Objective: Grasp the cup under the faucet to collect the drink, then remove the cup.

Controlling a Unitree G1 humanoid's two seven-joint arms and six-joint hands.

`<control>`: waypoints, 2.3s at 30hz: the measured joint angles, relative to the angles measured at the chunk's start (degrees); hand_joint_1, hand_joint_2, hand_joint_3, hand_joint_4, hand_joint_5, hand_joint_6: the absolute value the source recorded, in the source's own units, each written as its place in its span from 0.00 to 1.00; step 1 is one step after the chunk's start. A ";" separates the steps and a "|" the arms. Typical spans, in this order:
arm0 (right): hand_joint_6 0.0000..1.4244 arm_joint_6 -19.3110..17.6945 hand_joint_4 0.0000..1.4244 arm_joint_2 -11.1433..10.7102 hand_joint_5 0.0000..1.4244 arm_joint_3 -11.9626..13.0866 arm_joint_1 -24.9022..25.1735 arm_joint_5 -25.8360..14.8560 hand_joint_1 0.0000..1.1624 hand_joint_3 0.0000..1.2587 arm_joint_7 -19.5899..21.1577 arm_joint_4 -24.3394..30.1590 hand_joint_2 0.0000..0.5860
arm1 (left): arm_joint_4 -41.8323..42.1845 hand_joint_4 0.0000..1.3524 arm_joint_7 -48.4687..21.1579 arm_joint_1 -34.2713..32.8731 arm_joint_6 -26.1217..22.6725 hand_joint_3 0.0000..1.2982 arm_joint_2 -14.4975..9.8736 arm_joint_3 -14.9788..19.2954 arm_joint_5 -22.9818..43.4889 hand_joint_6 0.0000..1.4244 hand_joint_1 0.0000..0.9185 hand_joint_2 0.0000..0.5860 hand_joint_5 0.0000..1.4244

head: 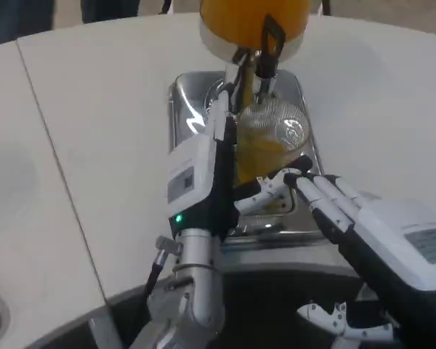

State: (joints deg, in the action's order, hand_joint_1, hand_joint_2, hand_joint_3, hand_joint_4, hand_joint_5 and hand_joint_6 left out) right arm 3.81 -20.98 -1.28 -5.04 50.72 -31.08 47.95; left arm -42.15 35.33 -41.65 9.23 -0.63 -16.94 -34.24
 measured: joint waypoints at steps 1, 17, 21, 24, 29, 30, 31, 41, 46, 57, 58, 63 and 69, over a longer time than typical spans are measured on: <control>0.07 0.38 0.00 -0.06 0.00 0.02 0.27 0.00 0.52 0.00 -0.47 0.00 0.59 | -0.64 0.07 0.69 -0.56 -0.01 0.03 0.32 -0.04 -0.03 0.48 0.40 0.10 0.34; 0.07 4.72 0.00 -0.91 0.00 0.72 2.59 0.76 0.48 0.00 -3.86 0.26 0.60 | -8.68 0.89 16.20 -3.48 -1.54 0.76 4.37 -3.09 -2.24 1.00 0.67 0.14 0.98; 0.08 5.08 0.00 -0.53 0.00 -0.08 2.53 1.46 0.48 0.00 -3.89 0.98 0.60 | -10.23 0.90 18.86 -3.48 -0.26 0.80 4.38 -2.52 -1.52 1.00 0.68 0.12 0.99; 0.08 5.13 0.00 -0.22 0.00 -0.67 2.54 1.73 0.48 0.00 -3.91 0.99 0.60 | -10.84 0.90 19.28 -3.49 0.95 0.81 4.38 -2.02 -0.27 1.00 0.67 0.11 0.99; 0.08 5.30 0.00 0.00 0.00 -1.09 2.62 1.71 0.48 0.00 -3.92 0.84 0.61 | -11.57 0.88 19.29 -3.48 3.14 0.82 4.36 -1.62 1.17 1.00 0.67 0.09 0.99; 0.08 5.41 0.00 0.06 0.00 -1.09 2.70 1.70 0.48 0.00 -3.91 0.73 0.61 | -11.57 0.88 19.05 -3.48 3.58 0.82 4.33 -1.52 1.76 1.00 0.67 0.09 0.99; 0.08 5.44 0.00 0.11 0.00 -1.10 2.77 1.70 0.48 0.00 -3.90 0.63 0.61 | -11.57 0.88 18.93 -3.48 3.76 0.82 4.30 -1.46 1.98 1.00 0.67 0.09 0.99; 0.08 5.58 0.00 1.03 0.00 -1.34 2.83 1.96 0.49 0.00 -2.35 -0.59 0.62 | -9.10 0.79 16.25 -2.31 5.41 0.84 1.54 1.03 3.07 1.00 0.68 0.08 0.98; 0.08 5.56 0.00 1.23 0.00 -1.50 2.68 2.16 0.49 0.00 -1.59 -0.79 0.63 | -6.23 0.76 15.19 -0.67 5.64 0.85 -0.84 2.80 4.19 1.00 0.69 0.08 0.97; 0.08 5.53 0.00 1.40 0.00 -0.52 -0.46 4.15 0.50 0.00 -1.34 1.46 0.64 | 2.32 0.75 11.15 3.94 5.67 0.85 -5.05 4.73 4.34 1.00 0.70 0.06 0.97; 0.08 5.57 0.00 1.56 0.00 -0.54 -0.54 4.24 0.50 0.00 -1.34 1.64 0.64 | 2.79 0.75 10.88 4.26 5.67 0.85 -5.33 4.95 4.35 1.00 0.69 0.05 0.97; 0.08 5.57 0.00 3.33 0.00 -1.54 -1.24 5.81 0.50 0.00 -1.34 3.94 0.64 | 4.38 0.75 10.54 5.83 5.61 0.85 -5.58 5.62 4.28 1.00 0.69 0.05 0.97; 0.08 4.36 0.00 4.41 0.00 -1.11 -5.75 8.81 0.50 0.00 -0.89 5.33 0.64 | 4.77 0.75 10.05 5.90 5.58 0.85 -5.12 5.69 4.20 1.00 0.69 0.05 0.97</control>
State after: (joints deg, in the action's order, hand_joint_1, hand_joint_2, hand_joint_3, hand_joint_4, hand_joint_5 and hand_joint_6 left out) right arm 8.17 -16.56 -2.39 -10.79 59.53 -31.97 53.28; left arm -37.39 45.37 -35.75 14.81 -5.75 -11.25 -30.04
